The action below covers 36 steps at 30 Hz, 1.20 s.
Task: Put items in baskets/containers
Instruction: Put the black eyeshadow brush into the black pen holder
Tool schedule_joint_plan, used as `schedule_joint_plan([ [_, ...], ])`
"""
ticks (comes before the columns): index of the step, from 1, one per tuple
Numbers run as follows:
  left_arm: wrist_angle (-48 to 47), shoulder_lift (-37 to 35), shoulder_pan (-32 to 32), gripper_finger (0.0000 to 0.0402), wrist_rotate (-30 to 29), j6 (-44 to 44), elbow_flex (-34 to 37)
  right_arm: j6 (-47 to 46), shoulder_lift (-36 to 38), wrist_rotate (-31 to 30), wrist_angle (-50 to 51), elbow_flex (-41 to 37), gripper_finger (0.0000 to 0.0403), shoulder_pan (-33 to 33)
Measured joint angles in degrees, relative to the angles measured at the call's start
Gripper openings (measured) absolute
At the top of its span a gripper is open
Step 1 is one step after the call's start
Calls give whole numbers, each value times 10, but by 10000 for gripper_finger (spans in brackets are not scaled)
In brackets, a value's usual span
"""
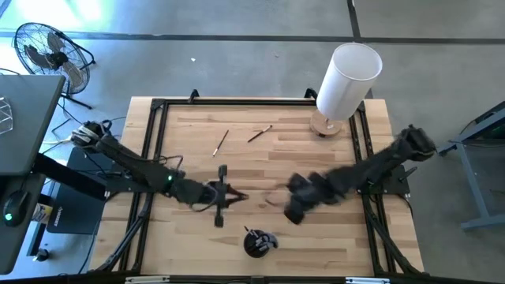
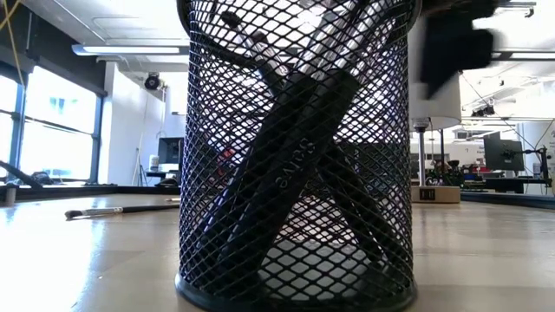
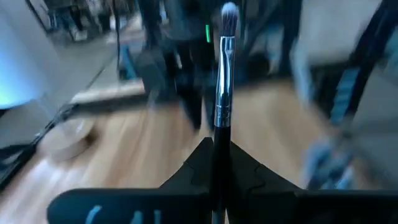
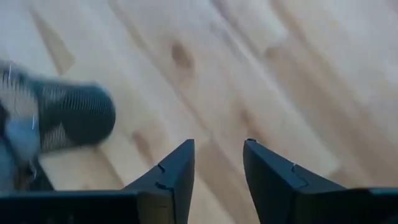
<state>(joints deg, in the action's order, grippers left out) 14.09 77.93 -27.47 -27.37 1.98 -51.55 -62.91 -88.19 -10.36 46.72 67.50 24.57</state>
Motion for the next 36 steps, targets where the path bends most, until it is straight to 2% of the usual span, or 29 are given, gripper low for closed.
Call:
schedule_joint_plan([
  [3, 97, 28, -29, 7, -29, -35, 1, -99, 44, -43, -43, -81, 121, 75],
  [7, 227, 85, -61, 7, -62, -68, 1, -205, 84, -88, -162, -185, 111, 158],
  [12, 394, 192, -97, 7, -116, -98, 1, -245, 92, -126, -336, -268, 84, 213],
  [14, 464, 234, -108, 7, -139, -98, 0, -241, 92, -131, -384, -286, 72, 220],
  [16, 494, 271, -114, 7, -152, -98, -17, -234, 92, -131, -410, -295, 62, 221],
  [24, 467, 366, -119, 14, -157, -98, -89, -204, 92, -114, -415, -294, 33, 219],
  [30, 397, 376, -119, 66, -167, -115, -110, -204, 92, -93, -415, -293, 24, 220],
  [36, 376, 376, -119, 82, -167, -115, -122, -191, 92, -87, -415, -293, 24, 220],
])
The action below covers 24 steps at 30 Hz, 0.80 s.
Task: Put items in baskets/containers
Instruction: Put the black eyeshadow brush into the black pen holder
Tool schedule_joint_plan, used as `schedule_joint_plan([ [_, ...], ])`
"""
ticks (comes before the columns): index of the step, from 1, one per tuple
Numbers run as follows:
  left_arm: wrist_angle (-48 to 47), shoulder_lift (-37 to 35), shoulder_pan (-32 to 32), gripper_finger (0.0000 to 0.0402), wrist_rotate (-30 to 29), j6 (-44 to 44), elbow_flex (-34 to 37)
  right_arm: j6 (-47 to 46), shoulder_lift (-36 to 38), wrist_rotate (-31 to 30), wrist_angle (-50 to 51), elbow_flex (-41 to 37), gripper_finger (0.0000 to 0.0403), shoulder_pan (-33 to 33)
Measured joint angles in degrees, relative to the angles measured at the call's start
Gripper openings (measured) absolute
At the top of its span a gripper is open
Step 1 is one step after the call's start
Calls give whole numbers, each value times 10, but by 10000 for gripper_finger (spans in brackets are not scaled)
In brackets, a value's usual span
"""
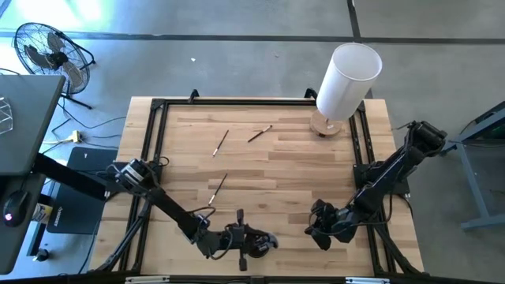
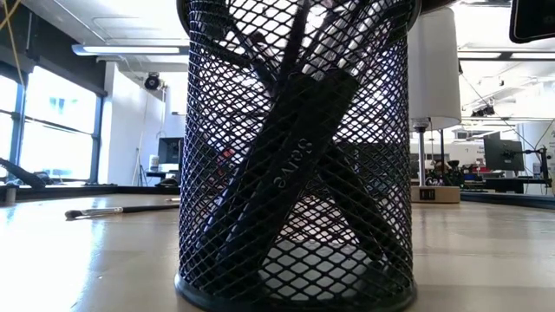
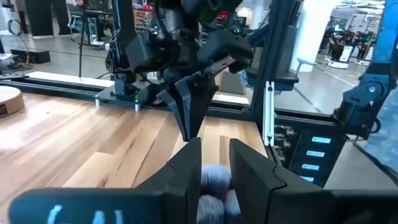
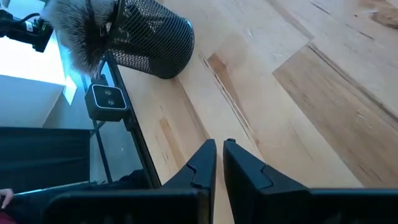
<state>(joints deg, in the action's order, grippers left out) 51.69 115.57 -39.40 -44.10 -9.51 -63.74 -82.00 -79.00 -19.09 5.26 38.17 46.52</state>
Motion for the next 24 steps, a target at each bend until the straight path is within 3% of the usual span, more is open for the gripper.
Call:
schedule_joint_plan([
  [7, -51, -72, 4, 57, -50, -2, -13, 24, 0, 2, 0, 0, 23, 0],
  [11, -201, -143, 22, 9, -39, -29, -13, 61, 0, -5, 0, 0, 26, -2],
  [19, -637, -265, 86, 1, 63, -246, -1, 62, 0, -120, -3, 0, 24, -21],
  [21, -679, -296, 97, 1, 64, -266, 26, 67, 0, -136, -6, 0, 21, -34],
  [24, -658, -361, 108, 1, 64, -269, 95, 88, 0, -126, -17, 0, 13, -62],
])
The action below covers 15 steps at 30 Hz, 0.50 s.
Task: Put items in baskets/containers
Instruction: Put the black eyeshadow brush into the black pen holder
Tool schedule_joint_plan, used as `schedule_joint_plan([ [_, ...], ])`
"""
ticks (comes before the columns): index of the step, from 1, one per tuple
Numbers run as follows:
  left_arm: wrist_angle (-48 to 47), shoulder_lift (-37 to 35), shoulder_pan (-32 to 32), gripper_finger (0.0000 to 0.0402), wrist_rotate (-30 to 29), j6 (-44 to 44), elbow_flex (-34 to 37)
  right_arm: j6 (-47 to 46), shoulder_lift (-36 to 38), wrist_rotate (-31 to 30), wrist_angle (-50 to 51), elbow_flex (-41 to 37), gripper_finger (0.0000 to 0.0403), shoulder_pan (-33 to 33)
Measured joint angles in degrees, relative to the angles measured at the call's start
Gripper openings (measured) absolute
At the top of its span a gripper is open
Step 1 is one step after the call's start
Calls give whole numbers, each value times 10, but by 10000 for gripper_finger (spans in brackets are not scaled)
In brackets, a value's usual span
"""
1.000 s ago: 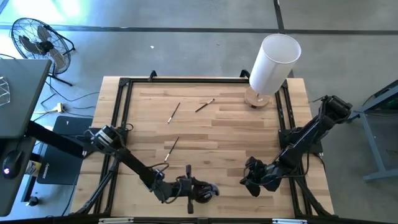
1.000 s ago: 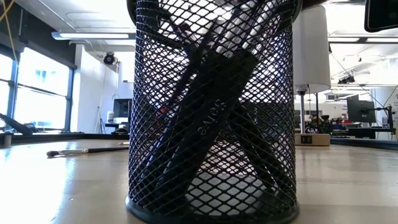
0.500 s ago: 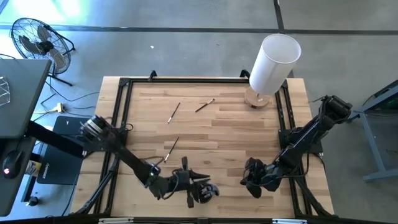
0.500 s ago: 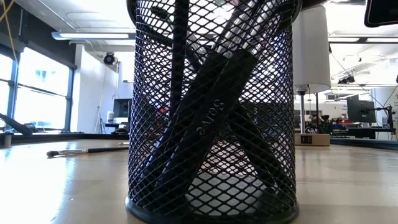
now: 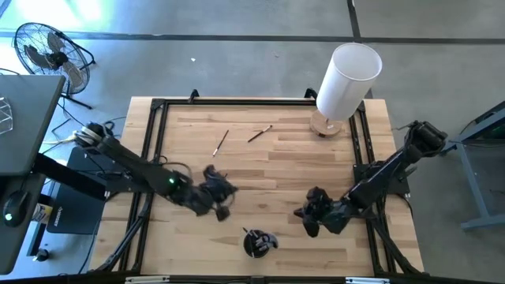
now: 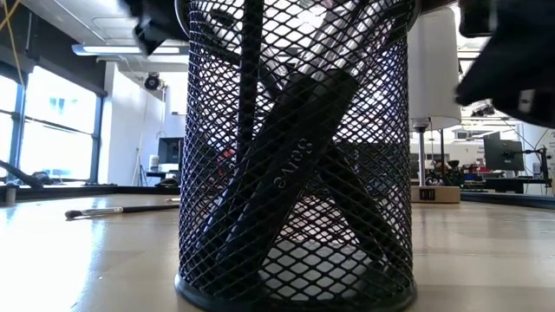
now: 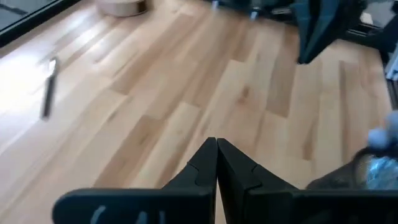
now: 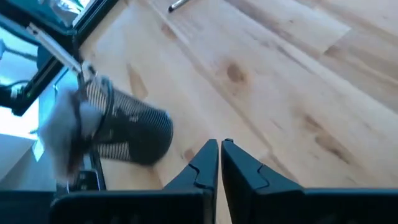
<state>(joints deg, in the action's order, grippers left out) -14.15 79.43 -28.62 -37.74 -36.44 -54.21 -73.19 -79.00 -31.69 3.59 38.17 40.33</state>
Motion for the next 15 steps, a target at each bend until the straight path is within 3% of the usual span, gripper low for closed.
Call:
schedule_joint_plan([
  [8, 85, -173, 48, 0, 35, -40, 217, 76, 0, 77, -52, 8, 1, -120],
  [15, 85, -229, 114, 0, 127, -6, 281, 196, -72, 80, 72, 179, 1, -240],
])
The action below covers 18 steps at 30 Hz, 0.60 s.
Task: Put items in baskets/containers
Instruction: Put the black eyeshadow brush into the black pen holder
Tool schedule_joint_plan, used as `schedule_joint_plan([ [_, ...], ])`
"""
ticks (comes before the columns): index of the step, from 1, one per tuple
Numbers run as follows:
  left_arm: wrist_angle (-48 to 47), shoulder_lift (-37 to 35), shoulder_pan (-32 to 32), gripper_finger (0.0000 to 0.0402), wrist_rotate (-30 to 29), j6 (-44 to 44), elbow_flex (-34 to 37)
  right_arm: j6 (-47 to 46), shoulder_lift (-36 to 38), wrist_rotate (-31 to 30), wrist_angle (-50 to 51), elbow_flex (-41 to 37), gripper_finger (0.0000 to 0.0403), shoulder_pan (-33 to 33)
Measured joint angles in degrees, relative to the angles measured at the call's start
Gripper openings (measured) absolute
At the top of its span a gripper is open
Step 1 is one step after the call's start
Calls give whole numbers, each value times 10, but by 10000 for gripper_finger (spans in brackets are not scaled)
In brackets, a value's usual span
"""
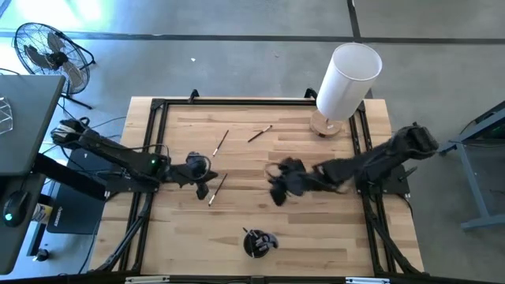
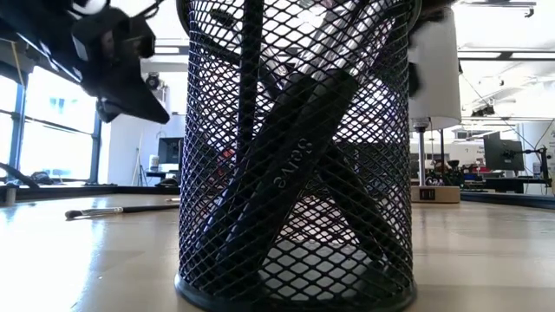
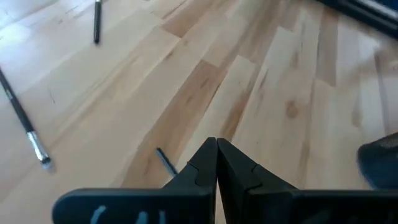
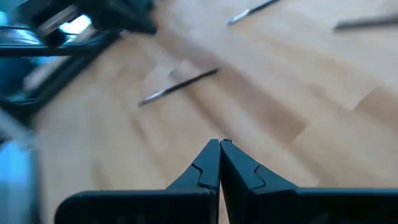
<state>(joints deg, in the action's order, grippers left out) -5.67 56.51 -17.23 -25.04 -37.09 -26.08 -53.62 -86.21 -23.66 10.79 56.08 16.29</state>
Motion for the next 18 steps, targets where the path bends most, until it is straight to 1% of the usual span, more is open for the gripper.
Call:
schedule_joint_plan([
  [2, -5, -2, 23, 0, 26, 29, 2, 21, -40, -8, 63, 67, 1, -28],
  [5, 0, -2, 57, 0, 77, 77, 2, 21, -96, -37, 152, 156, 0, -60],
  [9, -2, -2, 101, 0, 129, 133, 2, -3, -149, -45, 223, 229, 0, -89],
  [11, -2, -2, 122, 0, 149, 156, 2, -6, -162, -41, 238, 247, 0, -95],
  [14, 0, -8, 149, 0, 170, 176, 2, -35, -163, -34, 252, 246, 0, -96],
  [18, 8, -3, 176, 3, 170, 178, 2, -90, -160, -24, 293, 227, 0, -85],
])
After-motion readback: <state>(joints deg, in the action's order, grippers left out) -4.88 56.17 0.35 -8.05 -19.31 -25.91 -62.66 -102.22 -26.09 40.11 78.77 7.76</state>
